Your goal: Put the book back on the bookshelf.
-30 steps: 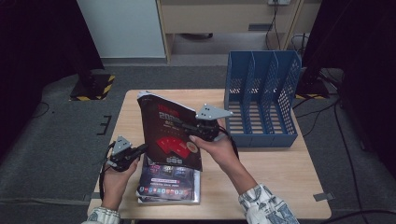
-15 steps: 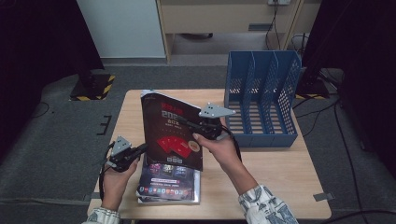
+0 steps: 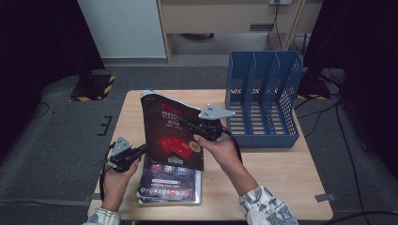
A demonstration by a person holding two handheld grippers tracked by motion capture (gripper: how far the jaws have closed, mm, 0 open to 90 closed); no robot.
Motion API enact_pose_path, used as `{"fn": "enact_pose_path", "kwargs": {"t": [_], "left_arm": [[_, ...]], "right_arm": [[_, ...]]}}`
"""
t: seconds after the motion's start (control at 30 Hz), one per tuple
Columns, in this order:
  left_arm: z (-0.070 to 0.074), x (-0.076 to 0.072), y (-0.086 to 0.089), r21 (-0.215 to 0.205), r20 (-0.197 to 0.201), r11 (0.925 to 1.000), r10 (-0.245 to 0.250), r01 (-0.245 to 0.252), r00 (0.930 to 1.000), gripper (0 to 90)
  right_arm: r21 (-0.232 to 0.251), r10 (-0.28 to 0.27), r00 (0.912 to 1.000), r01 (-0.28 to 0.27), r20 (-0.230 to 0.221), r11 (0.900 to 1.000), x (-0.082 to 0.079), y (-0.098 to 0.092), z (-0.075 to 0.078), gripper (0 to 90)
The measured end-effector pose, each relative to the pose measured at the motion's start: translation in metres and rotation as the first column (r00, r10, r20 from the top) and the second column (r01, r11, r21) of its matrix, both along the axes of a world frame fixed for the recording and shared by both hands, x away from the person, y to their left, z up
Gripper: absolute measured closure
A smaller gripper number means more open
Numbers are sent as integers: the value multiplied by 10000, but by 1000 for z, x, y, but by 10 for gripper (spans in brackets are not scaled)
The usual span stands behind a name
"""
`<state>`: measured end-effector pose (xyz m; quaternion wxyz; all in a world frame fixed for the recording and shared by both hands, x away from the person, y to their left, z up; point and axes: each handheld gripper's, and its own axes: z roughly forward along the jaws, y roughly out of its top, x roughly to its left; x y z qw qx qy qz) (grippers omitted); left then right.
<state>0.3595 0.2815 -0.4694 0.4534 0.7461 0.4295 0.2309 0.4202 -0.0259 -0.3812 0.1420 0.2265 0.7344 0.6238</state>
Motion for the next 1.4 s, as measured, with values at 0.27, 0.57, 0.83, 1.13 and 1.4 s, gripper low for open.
{"fn": "enact_pose_path", "kwargs": {"t": [0.27, 0.57, 0.83, 1.13, 1.4], "left_arm": [[-3, 2, 2, -315, -39, 9988, 386, -387, 9992, 688], [-6, 5, 8, -412, -181, 9948, 920, -926, 9956, 557], [-14, 10, 13, -17, -334, 9837, 1796, -1798, 9832, 242], [-20, 14, 15, 176, -790, 9782, 2078, -2070, 9750, 85], [-21, 15, 14, 295, -842, 9779, 2090, -2072, 9743, 87]], "right_arm": [[-172, -205, 9990, 213, 408, 9996, -3, 3, 1, 870], [97, -357, 9955, 350, 872, 9993, -7, -6, 11, 870], [490, -918, 9897, 869, 1098, 9950, -6, -20, 21, 871], [850, -1198, 9872, 1111, 1049, 9902, -5, -30, 28, 871], [1128, -1357, 9862, 1248, 945, 9857, -5, -36, 32, 871]]}}
